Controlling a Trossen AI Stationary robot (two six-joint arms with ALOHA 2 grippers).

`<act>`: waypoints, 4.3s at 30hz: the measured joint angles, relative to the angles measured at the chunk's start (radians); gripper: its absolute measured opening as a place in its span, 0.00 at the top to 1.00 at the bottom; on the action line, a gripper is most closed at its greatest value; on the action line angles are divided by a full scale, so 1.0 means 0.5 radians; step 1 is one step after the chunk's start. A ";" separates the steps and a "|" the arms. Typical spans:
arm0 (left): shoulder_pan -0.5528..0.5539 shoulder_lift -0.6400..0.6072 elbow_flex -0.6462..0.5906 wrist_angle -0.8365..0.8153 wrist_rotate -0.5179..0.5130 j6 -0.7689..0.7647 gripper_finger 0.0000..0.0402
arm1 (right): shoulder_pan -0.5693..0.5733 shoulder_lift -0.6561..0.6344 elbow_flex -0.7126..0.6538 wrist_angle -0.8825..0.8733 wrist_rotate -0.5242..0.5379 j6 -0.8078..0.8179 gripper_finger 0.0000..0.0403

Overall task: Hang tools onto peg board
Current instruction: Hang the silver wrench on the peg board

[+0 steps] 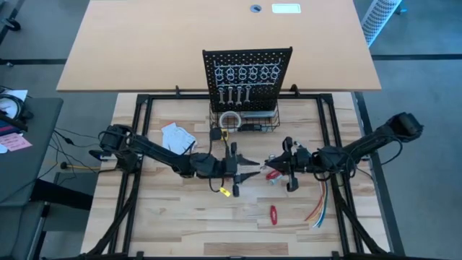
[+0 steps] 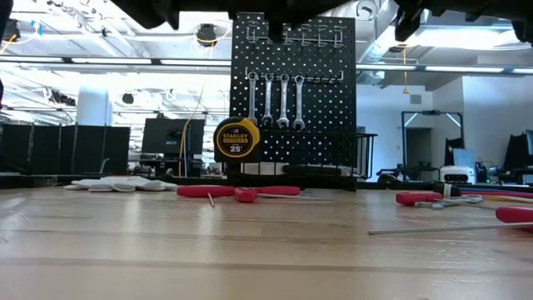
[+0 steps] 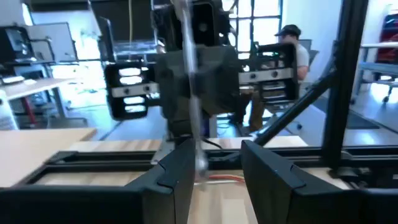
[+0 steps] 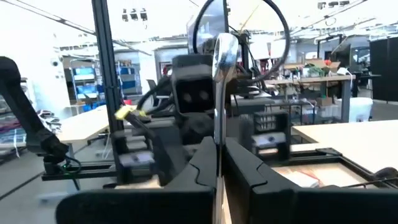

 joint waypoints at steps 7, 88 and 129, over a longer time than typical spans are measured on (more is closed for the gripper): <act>0.006 0.025 0.002 0.021 0.012 -0.055 0.69 | -0.001 0.005 0.000 0.015 -0.035 0.001 0.96; 0.620 0.166 0.139 -0.314 0.131 -1.094 0.98 | 0.275 -0.690 0.006 -1.005 0.918 -0.077 0.57; 1.071 0.167 0.145 -0.243 0.552 -1.133 0.97 | -0.105 -0.689 0.006 -1.054 0.905 -0.188 0.58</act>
